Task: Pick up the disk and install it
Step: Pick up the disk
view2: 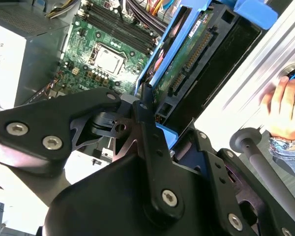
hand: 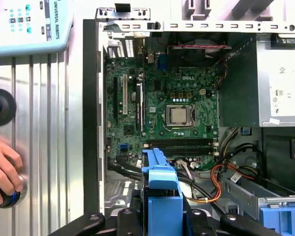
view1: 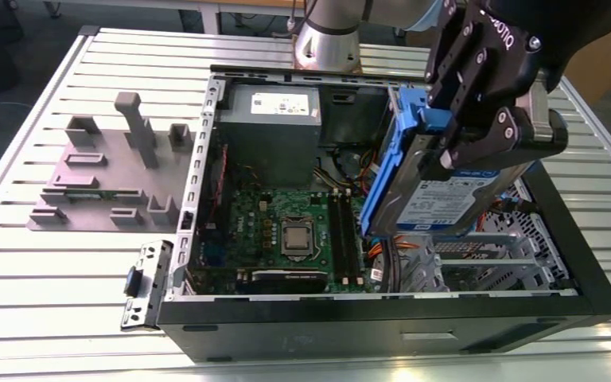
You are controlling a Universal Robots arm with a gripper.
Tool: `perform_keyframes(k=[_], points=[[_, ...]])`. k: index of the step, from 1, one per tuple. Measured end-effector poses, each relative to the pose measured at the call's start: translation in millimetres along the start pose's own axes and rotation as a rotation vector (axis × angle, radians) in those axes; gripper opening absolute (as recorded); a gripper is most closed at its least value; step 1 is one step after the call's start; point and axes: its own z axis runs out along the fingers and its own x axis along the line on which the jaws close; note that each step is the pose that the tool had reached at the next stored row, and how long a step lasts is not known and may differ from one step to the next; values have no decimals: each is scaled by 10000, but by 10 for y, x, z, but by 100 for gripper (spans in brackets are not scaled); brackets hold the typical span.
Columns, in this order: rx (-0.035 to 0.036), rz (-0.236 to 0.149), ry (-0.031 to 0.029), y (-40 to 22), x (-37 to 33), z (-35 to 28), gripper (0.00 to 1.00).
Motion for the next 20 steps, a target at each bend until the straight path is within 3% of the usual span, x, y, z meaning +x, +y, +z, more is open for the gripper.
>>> perform_keyframes(k=[20], points=[[0, 0, 1, -7, 178, -7, 36]])
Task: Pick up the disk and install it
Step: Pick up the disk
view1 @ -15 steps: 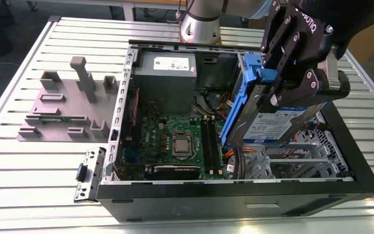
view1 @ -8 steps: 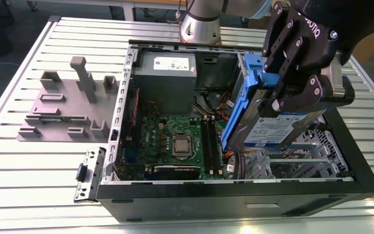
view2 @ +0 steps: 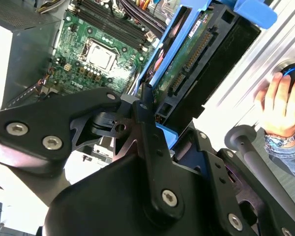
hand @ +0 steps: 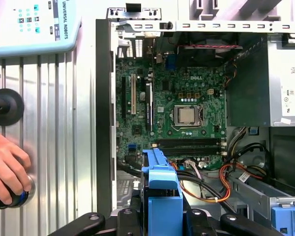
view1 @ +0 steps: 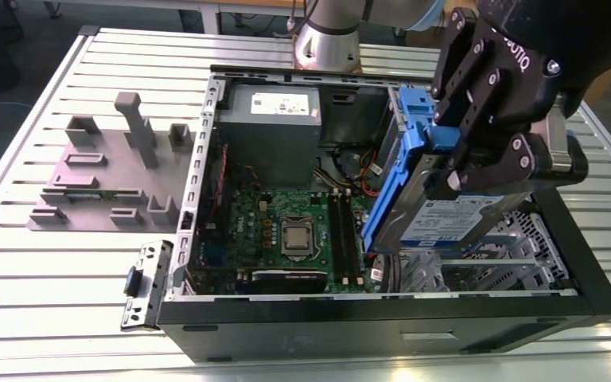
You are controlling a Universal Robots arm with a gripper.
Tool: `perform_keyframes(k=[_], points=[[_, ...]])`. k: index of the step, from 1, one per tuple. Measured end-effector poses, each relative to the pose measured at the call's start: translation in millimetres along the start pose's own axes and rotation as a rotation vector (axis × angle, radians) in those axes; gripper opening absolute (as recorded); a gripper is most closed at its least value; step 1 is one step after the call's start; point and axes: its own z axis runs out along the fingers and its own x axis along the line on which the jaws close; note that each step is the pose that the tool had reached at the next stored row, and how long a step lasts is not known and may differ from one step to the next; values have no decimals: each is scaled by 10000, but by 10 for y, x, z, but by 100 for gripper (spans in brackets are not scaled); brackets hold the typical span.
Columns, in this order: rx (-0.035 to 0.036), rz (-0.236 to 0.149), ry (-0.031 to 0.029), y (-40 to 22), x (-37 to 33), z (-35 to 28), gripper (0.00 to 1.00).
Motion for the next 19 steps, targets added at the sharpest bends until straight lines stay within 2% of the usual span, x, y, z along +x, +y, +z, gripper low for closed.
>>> perform_keyframes(k=[19], points=[[0, 0, 0, -6, 154, -6, 36]])
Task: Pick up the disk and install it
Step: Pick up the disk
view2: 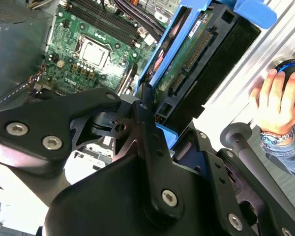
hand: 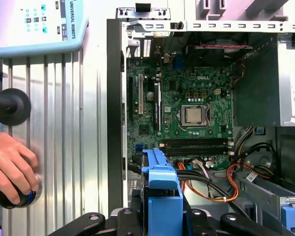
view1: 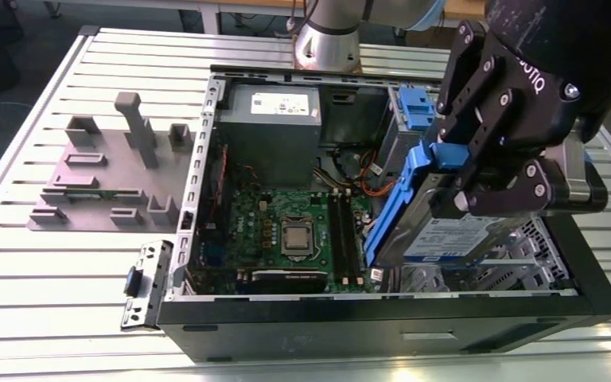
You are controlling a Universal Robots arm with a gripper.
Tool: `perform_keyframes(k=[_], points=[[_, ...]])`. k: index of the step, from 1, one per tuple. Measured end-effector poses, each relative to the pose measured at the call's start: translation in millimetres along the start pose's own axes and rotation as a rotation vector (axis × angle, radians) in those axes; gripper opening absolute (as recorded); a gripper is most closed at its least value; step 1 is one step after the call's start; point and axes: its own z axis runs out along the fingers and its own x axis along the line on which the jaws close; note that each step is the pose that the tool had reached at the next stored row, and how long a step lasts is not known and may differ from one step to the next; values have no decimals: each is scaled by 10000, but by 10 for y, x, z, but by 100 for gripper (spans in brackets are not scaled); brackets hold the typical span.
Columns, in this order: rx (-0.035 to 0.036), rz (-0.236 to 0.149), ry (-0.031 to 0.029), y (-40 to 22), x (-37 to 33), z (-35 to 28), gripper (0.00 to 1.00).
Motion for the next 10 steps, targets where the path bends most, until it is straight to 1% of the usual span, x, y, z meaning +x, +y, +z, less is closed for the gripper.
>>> perform_keyframes(k=[5, 10], points=[[0, 0, 0, -2, 44, -2, 36], [0, 0, 0, -4, 104, -4, 36]])
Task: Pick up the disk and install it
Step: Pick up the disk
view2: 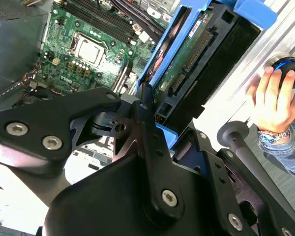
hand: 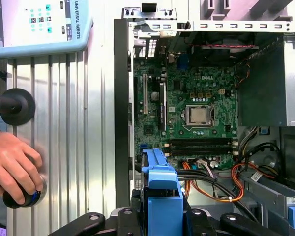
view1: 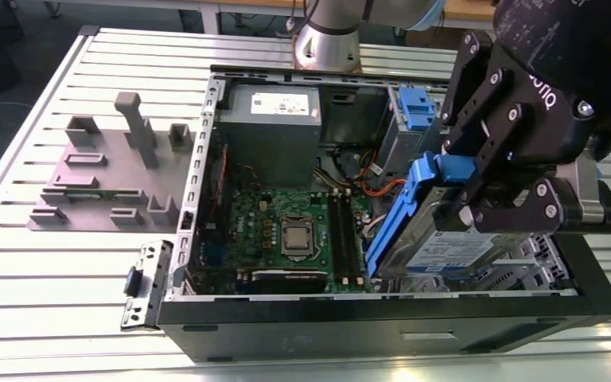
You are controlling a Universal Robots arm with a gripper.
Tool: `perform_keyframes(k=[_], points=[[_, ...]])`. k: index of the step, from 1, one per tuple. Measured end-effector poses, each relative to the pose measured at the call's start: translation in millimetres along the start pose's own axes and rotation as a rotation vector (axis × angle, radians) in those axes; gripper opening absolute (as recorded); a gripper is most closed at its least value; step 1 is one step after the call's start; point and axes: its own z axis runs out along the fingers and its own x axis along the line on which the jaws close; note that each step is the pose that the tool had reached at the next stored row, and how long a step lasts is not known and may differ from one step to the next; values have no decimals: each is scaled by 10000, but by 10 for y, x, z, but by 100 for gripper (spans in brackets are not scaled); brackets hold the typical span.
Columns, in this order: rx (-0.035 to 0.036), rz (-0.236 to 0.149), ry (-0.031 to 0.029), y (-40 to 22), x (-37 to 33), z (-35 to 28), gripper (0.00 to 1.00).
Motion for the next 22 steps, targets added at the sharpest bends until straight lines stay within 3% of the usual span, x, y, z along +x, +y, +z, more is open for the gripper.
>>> perform_keyframes(k=[6, 12, 14, 17, 18, 19, 22], points=[[0, 1, 1, -2, 64, -3, 36], [-2, -1, -39, -34, 66, -4, 36], [-5, -5, -128, -70, 64, -5, 36], [-16, -15, -379, -114, 62, -7, 36], [-20, -17, -437, -129, 62, -8, 36], [-25, -18, -474, -148, 61, -9, 36], [-37, -18, -486, -218, 58, -11, 36]])
